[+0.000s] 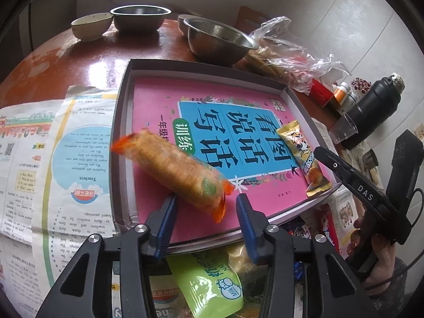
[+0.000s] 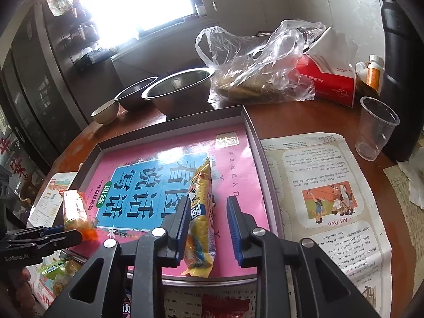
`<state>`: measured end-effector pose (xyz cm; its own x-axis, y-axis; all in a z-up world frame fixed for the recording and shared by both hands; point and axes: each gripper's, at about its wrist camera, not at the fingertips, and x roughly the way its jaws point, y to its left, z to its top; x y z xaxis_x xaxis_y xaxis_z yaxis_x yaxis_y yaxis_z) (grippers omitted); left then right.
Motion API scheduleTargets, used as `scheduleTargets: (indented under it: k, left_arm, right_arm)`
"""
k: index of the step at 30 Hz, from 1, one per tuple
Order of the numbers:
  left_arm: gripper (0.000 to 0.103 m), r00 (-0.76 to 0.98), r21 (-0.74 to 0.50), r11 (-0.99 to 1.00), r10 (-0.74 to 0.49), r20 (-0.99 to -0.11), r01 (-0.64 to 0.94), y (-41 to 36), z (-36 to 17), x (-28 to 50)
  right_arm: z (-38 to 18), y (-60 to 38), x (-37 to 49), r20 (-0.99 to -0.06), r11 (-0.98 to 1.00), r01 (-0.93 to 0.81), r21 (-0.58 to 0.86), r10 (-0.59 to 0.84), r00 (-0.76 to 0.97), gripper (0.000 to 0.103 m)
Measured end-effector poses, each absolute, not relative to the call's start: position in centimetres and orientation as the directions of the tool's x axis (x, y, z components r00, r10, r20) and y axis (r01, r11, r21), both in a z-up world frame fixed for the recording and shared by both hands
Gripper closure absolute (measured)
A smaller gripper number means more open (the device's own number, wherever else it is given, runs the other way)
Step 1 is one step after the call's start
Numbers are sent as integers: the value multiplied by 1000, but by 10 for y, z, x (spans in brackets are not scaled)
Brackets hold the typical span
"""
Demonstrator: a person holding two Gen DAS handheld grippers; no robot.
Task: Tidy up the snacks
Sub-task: 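Carry both snacks over the tray and release them onto the pink book, then move both tools back toward the remaining snack pile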
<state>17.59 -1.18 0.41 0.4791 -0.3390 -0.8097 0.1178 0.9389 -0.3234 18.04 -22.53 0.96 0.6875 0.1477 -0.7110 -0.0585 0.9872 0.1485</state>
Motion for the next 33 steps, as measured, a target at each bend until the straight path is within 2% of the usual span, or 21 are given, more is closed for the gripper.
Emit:
scheduleTargets:
  k: [2, 14, 18, 33]
  left_arm:
    - [47, 486, -319, 941, -332, -808, 112, -11, 6, 175]
    - [34, 522, -304, 948, -305, -796, 91, -2, 18, 164]
    - [33, 534, -301, 950, -297, -791, 83, 1, 22, 158]
    - [28, 589, -294, 954, -274, -760, 66, 14, 43, 127]
  right_arm:
    - [10, -227, 179, -709, 987, -55, 154, 149, 689, 73]
    - [19, -230, 169, -693, 984, -57, 169, 160, 703, 72]
    - [24, -231, 164, -685, 981, -60, 186, 173, 708, 62]
    - [39, -226, 137, -664, 977, -92, 195, 200, 721, 59]
